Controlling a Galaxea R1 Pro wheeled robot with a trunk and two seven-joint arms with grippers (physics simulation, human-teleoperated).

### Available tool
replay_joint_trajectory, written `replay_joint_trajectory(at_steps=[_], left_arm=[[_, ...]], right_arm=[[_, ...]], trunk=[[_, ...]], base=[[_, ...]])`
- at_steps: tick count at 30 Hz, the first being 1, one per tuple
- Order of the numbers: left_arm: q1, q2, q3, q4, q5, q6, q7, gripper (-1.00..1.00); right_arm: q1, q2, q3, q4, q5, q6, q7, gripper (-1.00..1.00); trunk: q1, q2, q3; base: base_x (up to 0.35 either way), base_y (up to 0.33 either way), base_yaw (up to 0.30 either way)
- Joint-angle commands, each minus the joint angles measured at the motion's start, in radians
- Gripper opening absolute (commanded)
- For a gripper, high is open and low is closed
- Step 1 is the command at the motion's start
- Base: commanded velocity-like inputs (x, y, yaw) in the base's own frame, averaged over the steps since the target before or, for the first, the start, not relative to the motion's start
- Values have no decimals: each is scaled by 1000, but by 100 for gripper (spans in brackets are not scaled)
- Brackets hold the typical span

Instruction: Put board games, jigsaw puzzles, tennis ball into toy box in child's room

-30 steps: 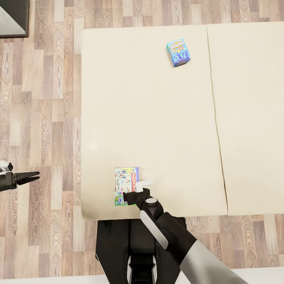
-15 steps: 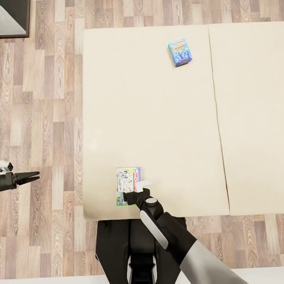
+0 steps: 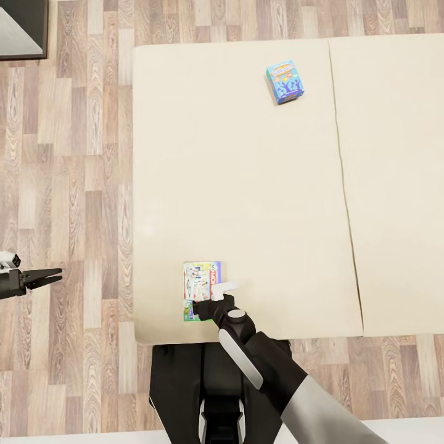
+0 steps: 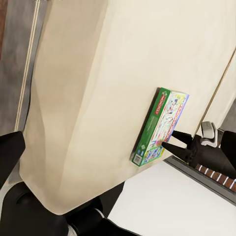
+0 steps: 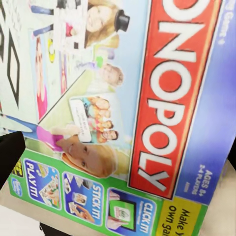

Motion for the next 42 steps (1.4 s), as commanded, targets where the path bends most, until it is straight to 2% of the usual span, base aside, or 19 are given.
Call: replay_joint_trajectory(at_steps=[1, 42], left_arm=[[0, -1, 0, 0, 0, 11, -4, 100], [0, -5, 0, 0, 0, 11, -4, 100]], right_arm=[[-1, 0, 2, -1, -10, 2, -10, 100], [-1, 0, 10, -3, -11, 5, -8, 100]], trunk=[[1, -2, -1], [1, -2, -1]], base=[[0, 93, 0], [0, 16, 0]])
